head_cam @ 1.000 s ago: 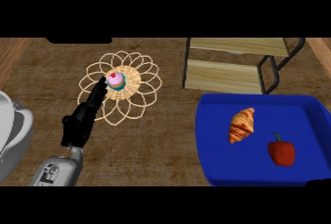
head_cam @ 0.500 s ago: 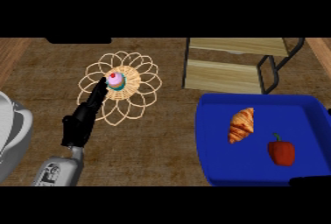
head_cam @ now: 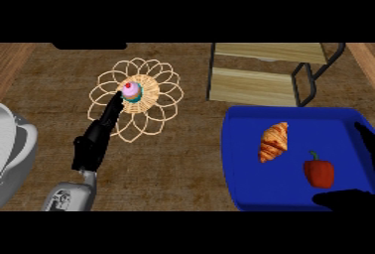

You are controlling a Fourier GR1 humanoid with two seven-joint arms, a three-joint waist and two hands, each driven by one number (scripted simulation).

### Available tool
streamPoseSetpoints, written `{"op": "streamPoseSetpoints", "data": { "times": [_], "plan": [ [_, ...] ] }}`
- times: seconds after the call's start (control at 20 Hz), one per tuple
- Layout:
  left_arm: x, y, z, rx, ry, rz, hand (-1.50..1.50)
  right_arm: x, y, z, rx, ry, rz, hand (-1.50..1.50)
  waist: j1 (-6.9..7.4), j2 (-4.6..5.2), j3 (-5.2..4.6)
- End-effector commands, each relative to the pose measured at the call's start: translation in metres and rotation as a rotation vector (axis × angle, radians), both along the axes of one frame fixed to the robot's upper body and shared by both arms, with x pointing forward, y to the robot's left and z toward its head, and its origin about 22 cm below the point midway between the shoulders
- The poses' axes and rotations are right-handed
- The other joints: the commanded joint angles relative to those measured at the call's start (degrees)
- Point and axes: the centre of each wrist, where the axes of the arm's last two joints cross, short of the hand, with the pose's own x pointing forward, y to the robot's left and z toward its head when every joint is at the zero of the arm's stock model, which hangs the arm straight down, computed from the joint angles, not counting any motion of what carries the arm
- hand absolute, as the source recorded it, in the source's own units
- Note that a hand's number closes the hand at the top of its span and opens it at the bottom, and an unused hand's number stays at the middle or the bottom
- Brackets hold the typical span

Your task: Pick the bell pepper from the tray and place it in the tiered shelf

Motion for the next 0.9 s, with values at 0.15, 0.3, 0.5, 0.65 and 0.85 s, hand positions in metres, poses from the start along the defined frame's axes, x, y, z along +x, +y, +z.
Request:
{"op": "streamPoseSetpoints", "data": {
  "times": [0.15,0.3,0.5,0.65,0.85],
  "plan": [
    [-0.001,0.015,-0.008,0.006,0.009,0.002,0.0,0.006,-0.009,-0.006,-0.012,0.046,-0.016,-1.5,-0.06,0.01,0.01],
    [0.004,-0.001,-0.006,0.005,0.001,-0.004,0.0,0.025,0.008,-0.011,-0.013,0.039,-0.028,-1.5,0.06,0.03,0.01],
    [0.002,0.011,0.004,-0.006,-0.001,0.012,0.0,0.002,-0.021,-0.037,-0.033,0.094,-0.018,-1.5,-0.11,0.0,0.02],
    [-0.001,0.019,0.005,0.004,-0.01,-0.009,0.0,0.032,-0.009,-0.021,-0.048,0.081,-0.03,-1.5,0.14,0.02,0.01],
    [0.012,0.015,0.007,-0.01,-0.011,-0.002,0.0,0.017,-0.012,-0.047,-0.055,0.091,-0.036,-1.5,-0.07,0.01,0.02]
  ]
}}
